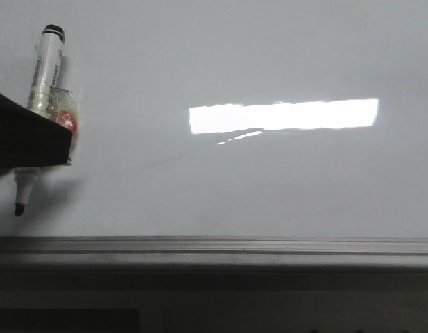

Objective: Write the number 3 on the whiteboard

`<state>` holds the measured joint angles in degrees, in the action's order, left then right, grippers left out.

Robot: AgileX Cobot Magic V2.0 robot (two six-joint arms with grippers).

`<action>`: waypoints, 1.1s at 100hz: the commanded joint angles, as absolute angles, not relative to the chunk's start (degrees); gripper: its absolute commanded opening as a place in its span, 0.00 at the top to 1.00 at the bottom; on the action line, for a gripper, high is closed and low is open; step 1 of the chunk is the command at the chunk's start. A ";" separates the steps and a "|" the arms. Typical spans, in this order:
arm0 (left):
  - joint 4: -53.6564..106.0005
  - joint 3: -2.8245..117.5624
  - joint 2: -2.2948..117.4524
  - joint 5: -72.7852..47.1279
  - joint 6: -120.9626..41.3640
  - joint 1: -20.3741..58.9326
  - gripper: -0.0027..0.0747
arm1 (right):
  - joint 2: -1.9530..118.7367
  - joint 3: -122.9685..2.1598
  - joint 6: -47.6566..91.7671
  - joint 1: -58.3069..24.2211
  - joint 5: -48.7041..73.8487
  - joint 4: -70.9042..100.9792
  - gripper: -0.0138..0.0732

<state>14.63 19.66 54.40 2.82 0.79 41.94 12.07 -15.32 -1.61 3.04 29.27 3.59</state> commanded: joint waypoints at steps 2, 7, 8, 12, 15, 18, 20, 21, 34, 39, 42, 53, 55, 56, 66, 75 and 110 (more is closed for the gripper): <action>16.75 20.75 57.36 5.19 1.12 40.12 0.65 | 13.14 -17.43 -1.49 3.31 24.98 3.87 0.90; 16.75 20.75 58.08 4.94 1.12 39.91 0.79 | 13.14 -17.43 -1.49 3.31 24.98 4.48 0.90; 16.75 20.75 58.26 4.94 1.12 39.91 0.81 | 13.14 -17.43 -1.49 3.31 24.98 4.49 0.90; 16.75 20.75 58.40 4.70 1.12 39.91 0.91 | 13.14 -17.43 -1.49 2.50 24.98 4.73 0.90; 16.75 20.75 58.40 4.50 1.12 39.91 0.98 | 13.14 -17.43 -1.49 1.14 24.69 5.12 0.90; 16.65 20.75 58.40 4.14 1.12 39.91 0.99 | 13.19 -17.54 -1.49 -0.60 24.45 6.18 0.90; 16.65 20.75 58.24 3.95 1.12 39.91 0.99 | 13.30 -17.52 -1.49 -1.37 24.25 6.83 0.90; 16.65 20.75 58.24 4.00 1.12 39.91 0.99 | 13.44 -17.67 -1.49 -1.77 24.20 6.98 0.90; 14.65 20.75 57.01 3.77 0.91 39.91 0.99 | 15.24 -18.61 -1.49 -9.62 21.31 7.94 0.87; 12.44 20.75 56.22 3.77 0.92 39.91 0.99 | 16.70 -19.39 -1.49 -12.51 19.96 8.09 0.84; 11.41 20.75 55.51 3.77 0.92 39.91 0.99 | 17.60 -19.78 -1.49 -14.13 19.15 8.40 0.81; 5.77 20.75 53.24 3.77 0.92 40.34 0.99 | 22.11 -21.38 -1.49 -20.56 16.05 9.58 0.72; 4.53 20.75 52.77 3.77 0.81 40.55 0.99 | 22.76 -21.61 -1.49 -21.89 15.63 9.58 0.70; 3.24 20.75 52.47 3.77 0.81 40.85 0.99 | 23.44 -21.83 -1.49 -22.35 15.49 9.58 0.69; -6.92 20.75 51.05 4.80 0.81 43.86 0.99 | 28.64 -23.32 -1.49 -29.85 12.85 9.58 0.64; -15.43 20.75 50.94 8.49 0.81 47.23 0.99 | 33.97 -25.20 0.00 -36.87 10.55 9.58 0.63; -26.56 20.75 52.07 17.33 0.81 53.69 0.99 | 50.01 -35.35 3.05 -59.41 7.40 6.71 0.38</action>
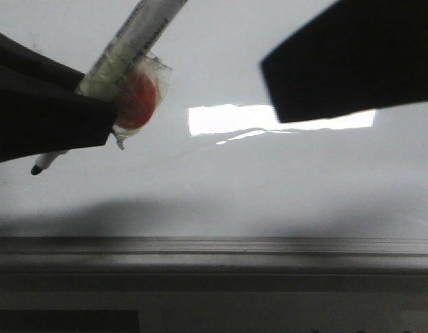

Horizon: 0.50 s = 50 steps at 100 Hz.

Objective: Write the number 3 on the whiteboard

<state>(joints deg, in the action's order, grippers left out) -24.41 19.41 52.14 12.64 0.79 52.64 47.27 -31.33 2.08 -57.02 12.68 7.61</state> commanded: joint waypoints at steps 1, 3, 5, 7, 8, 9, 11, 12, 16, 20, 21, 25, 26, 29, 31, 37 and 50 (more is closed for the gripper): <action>-26.84 20.75 52.07 17.33 0.81 53.79 0.99 | 50.29 -35.54 3.05 -59.69 7.31 6.71 0.38; -27.64 20.75 52.07 17.33 0.81 53.91 0.99 | 51.09 -36.11 3.05 -60.04 7.12 6.71 0.38; -28.41 20.75 52.07 17.33 0.81 54.16 0.99 | 51.85 -36.62 3.05 -60.16 6.89 6.60 0.38; -28.99 20.75 52.07 17.33 0.81 54.28 0.99 | 52.54 -37.07 3.05 -60.31 6.59 6.48 0.38; -29.15 20.75 52.07 17.33 0.81 54.28 0.99 | 52.76 -37.22 3.05 -60.41 6.31 6.35 0.38; -29.53 20.75 52.07 17.33 0.81 54.28 0.99 | 53.17 -37.51 3.05 -60.41 6.19 6.33 0.38; -30.14 20.75 52.07 17.33 0.81 54.36 0.99 | 53.72 -37.88 3.05 -60.41 5.83 6.23 0.38; -30.31 20.75 52.07 17.33 0.81 54.36 0.99 | 53.90 -37.99 3.05 -60.41 5.67 6.23 0.38; -31.18 20.75 52.07 17.33 0.81 54.51 0.99 | 54.70 -38.43 3.05 -60.41 4.75 6.23 0.38; -31.85 20.75 52.07 17.33 0.81 54.62 0.99 | 55.14 -38.90 3.05 -60.41 4.01 6.18 0.38; -32.16 20.75 52.07 17.33 0.81 54.62 0.99 | 55.25 -38.84 3.05 -60.41 3.87 6.18 0.38; -32.79 20.75 52.07 17.33 0.81 54.62 0.99 | 55.64 -38.95 3.05 -60.41 2.67 6.18 0.38; -32.79 20.75 52.07 17.33 0.81 54.62 0.99 | 55.60 -38.95 3.05 -60.41 2.46 6.18 0.38; -32.79 20.75 52.07 17.33 0.81 54.62 0.99 | 55.70 -38.95 3.05 -60.41 1.71 6.18 0.38; -32.95 20.75 52.07 17.33 0.81 54.62 0.99 | 55.70 -38.95 3.05 -60.41 1.59 6.18 0.38; -33.96 20.75 52.07 17.33 0.81 54.62 0.99 | 55.70 -38.95 3.05 -60.41 1.42 6.18 0.38; -34.10 20.75 52.07 17.23 0.81 54.62 0.99 | 56.07 -38.95 3.05 -60.41 1.42 6.18 0.39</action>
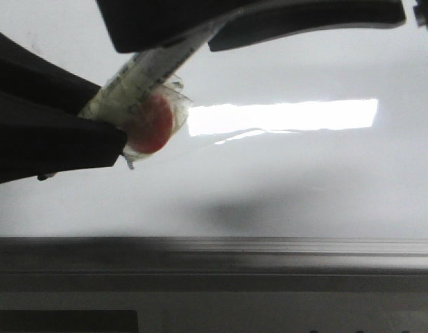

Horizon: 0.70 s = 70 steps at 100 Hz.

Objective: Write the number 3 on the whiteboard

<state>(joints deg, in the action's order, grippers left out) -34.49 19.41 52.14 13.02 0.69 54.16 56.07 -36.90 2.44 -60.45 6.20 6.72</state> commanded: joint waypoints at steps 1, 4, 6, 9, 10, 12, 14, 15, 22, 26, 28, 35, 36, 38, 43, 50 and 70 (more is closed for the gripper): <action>-34.10 20.75 52.07 17.23 0.81 54.62 0.99 | 56.18 -38.95 3.05 -60.41 1.42 6.18 0.39; -34.10 20.75 52.07 17.23 0.81 54.62 0.99 | 56.37 -38.95 3.05 -60.41 1.57 6.18 0.41; -34.10 20.75 52.07 17.23 0.81 54.62 0.99 | 56.64 -38.95 3.05 -60.41 1.88 6.18 0.44; -34.10 20.75 52.07 17.23 0.81 54.62 0.99 | 56.84 -38.95 3.05 -60.41 2.21 6.18 0.48; -34.10 20.75 52.07 17.23 0.81 54.62 0.99 | 56.97 -38.95 3.05 -60.41 2.30 6.18 0.51; -34.10 20.75 52.07 17.23 0.81 54.62 0.99 | 57.10 -38.95 3.05 -60.41 2.44 6.18 0.56; -34.10 20.75 52.07 17.23 0.81 54.62 0.99 | 57.24 -38.95 3.05 -60.41 2.66 6.18 0.60; -34.10 20.75 52.07 17.23 0.81 54.62 0.99 | 57.30 -38.95 3.05 -60.41 2.66 6.18 0.67; -34.10 20.75 52.07 16.82 0.81 54.62 0.99 | 57.30 -38.95 3.05 -60.41 2.53 6.18 0.92; -34.10 20.75 52.07 16.19 0.81 54.62 0.99 | 57.30 -38.95 3.05 -60.28 2.37 6.18 0.91; -34.10 20.75 52.07 15.62 0.81 54.62 0.99 | 57.30 -38.95 3.05 -60.12 2.29 6.18 0.92; -34.10 20.75 52.07 14.78 0.81 54.62 0.97 | 57.30 -38.95 3.05 -59.98 2.29 6.18 0.92; -34.10 20.75 52.07 14.81 0.81 54.62 0.95 | 57.30 -38.95 3.05 -59.98 2.29 6.18 0.92; -33.99 20.75 52.07 14.64 0.81 54.62 0.93 | 57.30 -38.95 3.05 -59.98 2.24 6.18 0.92; -33.39 20.75 52.07 14.65 0.92 54.62 0.84 | 57.30 -38.95 3.05 -59.98 2.14 6.18 0.92; -31.17 20.75 51.75 14.65 0.92 54.62 0.67 | 57.30 -38.95 3.05 -59.98 1.98 5.39 0.92; -28.32 20.75 47.77 5.84 0.92 54.50 0.40 | 57.16 -39.71 3.05 -59.42 2.58 5.66 0.91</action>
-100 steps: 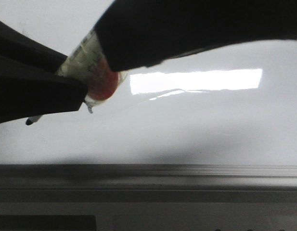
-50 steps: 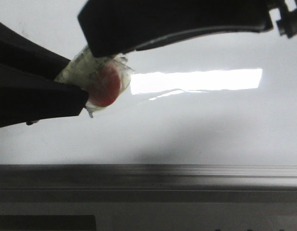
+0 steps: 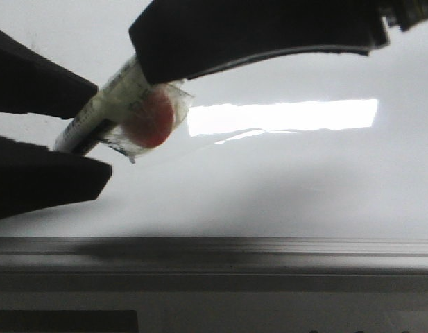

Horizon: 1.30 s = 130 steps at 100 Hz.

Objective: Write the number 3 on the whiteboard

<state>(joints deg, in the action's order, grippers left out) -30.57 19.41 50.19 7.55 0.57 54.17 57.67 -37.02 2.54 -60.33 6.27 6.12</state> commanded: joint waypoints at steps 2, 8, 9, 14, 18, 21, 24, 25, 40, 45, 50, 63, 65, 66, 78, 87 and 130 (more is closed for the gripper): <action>-27.68 20.75 46.92 4.78 1.00 54.50 0.40 | 57.16 -40.26 3.05 -59.10 3.64 5.66 0.91; -25.36 20.75 43.93 1.18 1.00 54.50 0.40 | 57.16 -42.63 3.05 -57.79 7.27 5.66 0.91; -25.09 20.75 43.57 1.18 1.00 54.50 0.40 | 57.29 -42.63 3.05 -57.64 7.65 5.66 0.91; -23.86 20.75 41.06 0.00 1.00 54.50 0.40 | 57.29 -44.52 3.05 -56.71 10.00 5.66 0.91; -23.16 20.75 38.91 -0.84 1.00 54.50 0.40 | 57.29 -46.12 3.05 -56.20 11.29 5.66 0.91; -23.04 20.75 37.52 -2.03 1.00 54.50 0.40 | 57.29 -47.20 3.05 -55.76 12.44 5.66 0.91; -23.04 20.75 36.24 -3.13 1.00 54.50 0.40 | 57.29 -48.54 3.05 -55.36 13.29 5.66 0.91; -23.04 20.75 35.62 -3.44 1.00 54.50 0.40 | 57.29 -48.82 3.05 -55.34 13.48 5.66 0.91; -23.17 20.75 30.54 -6.33 1.04 54.50 0.40 | 57.99 -53.73 3.05 -52.67 17.79 4.11 0.91; -23.17 20.75 29.72 -6.33 1.14 54.50 0.40 | 58.76 -55.05 3.05 -51.67 19.48 3.88 0.91; -23.05 20.75 29.44 -6.33 1.29 54.50 0.42 | 59.75 -56.14 3.05 -50.77 20.50 3.44 0.91; -23.05 20.75 29.44 -6.33 1.38 54.50 0.49 | 62.21 -58.47 3.05 -49.10 21.51 2.67 0.91; -23.05 20.75 29.44 -6.33 1.38 54.50 0.50 | 62.69 -58.91 3.05 -48.97 21.81 2.54 0.91; -23.05 20.75 29.44 -6.33 1.38 54.50 0.50 | 62.86 -59.17 3.05 -48.85 21.82 2.54 0.92; -23.05 20.75 29.44 -6.10 1.38 54.50 0.51 | 65.65 -61.00 3.05 -47.86 22.44 1.09 0.91; -23.05 20.75 29.44 -5.89 1.38 54.50 0.51 | 67.22 -62.09 3.05 -46.84 22.47 0.58 0.92; -23.05 20.75 29.44 -5.20 1.38 54.50 0.51 | 65.11 -64.90 3.05 -41.51 29.91 -3.06 0.92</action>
<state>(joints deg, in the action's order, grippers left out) -23.44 19.13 29.38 -9.63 0.80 54.17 67.56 -62.87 2.54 -42.59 29.53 -0.35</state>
